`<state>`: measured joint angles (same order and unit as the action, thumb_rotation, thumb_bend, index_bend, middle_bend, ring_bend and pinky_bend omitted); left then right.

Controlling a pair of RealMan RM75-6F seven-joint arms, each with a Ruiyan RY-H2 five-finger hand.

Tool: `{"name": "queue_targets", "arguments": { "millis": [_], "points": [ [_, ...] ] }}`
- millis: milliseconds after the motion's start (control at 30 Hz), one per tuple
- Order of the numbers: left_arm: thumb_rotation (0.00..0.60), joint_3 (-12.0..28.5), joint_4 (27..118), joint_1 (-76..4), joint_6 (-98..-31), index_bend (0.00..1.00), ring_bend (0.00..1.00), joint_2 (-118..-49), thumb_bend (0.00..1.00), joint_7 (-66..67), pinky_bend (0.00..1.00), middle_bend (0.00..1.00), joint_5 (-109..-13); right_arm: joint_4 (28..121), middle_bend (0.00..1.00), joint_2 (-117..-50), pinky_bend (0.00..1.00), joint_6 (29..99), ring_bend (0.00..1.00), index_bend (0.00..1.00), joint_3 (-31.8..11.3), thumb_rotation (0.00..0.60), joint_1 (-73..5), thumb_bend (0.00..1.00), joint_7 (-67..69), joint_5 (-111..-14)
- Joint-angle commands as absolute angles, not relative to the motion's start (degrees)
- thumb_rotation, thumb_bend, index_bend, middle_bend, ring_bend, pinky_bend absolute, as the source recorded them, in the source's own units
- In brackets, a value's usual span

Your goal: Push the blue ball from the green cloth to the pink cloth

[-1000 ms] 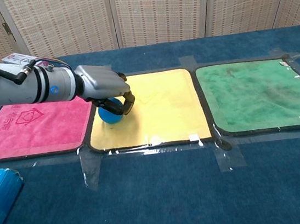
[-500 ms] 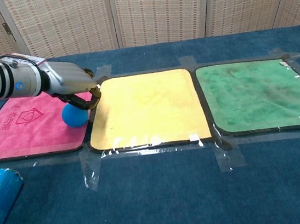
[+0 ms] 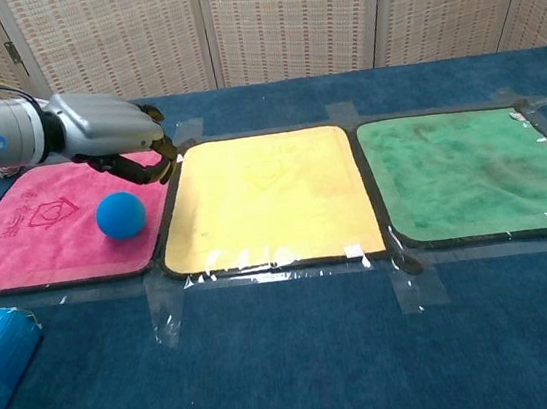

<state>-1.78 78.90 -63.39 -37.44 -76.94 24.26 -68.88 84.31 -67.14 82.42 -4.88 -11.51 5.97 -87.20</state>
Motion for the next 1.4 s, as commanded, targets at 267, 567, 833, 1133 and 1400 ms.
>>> {"name": "queue_targets", "arguments": {
  "millis": [267,567,833,1133,1400],
  "points": [
    [0.0,-4.3,82.7,-61.7,-38.2,0.4,0.22,-76.2,0.67,23.6,0.0,0.33,-77.4,84.1,0.0,-67.4,0.0,82.0,0.0,0.0,-5.0,0.6,-11.8,0.22,6.0,-87.3],
    [0.0,-5.9,80.3,-60.8,-36.4,0.4,0.22,-77.7,0.67,26.6,0.0,0.33,-78.6,84.4,0.0,-67.4,0.0,81.9,0.0,0.0,-5.0,0.6,-11.7,0.22,6.2,-87.2],
    [0.0,-6.3,77.6,-59.7,-35.0,0.41,0.22,-77.9,0.67,30.8,0.0,0.33,-75.6,84.3,0.0,-67.3,0.0,81.9,0.0,0.0,-5.1,0.6,-11.6,0.22,6.6,-87.1],
    [0.0,-5.2,76.0,-58.5,-35.4,0.41,0.22,-77.6,0.67,33.4,0.0,0.33,-71.1,84.3,0.0,-67.4,0.0,81.9,0.0,0.0,-5.0,0.6,-11.5,0.22,6.8,-87.1],
    [0.0,-3.4,77.2,-57.6,-37.9,0.41,0.22,-76.6,0.67,32.2,0.0,0.33,-70.4,84.5,0.0,-67.2,0.0,82.2,0.0,0.0,-5.2,0.6,-11.3,0.22,6.8,-87.1]
  ]
}}
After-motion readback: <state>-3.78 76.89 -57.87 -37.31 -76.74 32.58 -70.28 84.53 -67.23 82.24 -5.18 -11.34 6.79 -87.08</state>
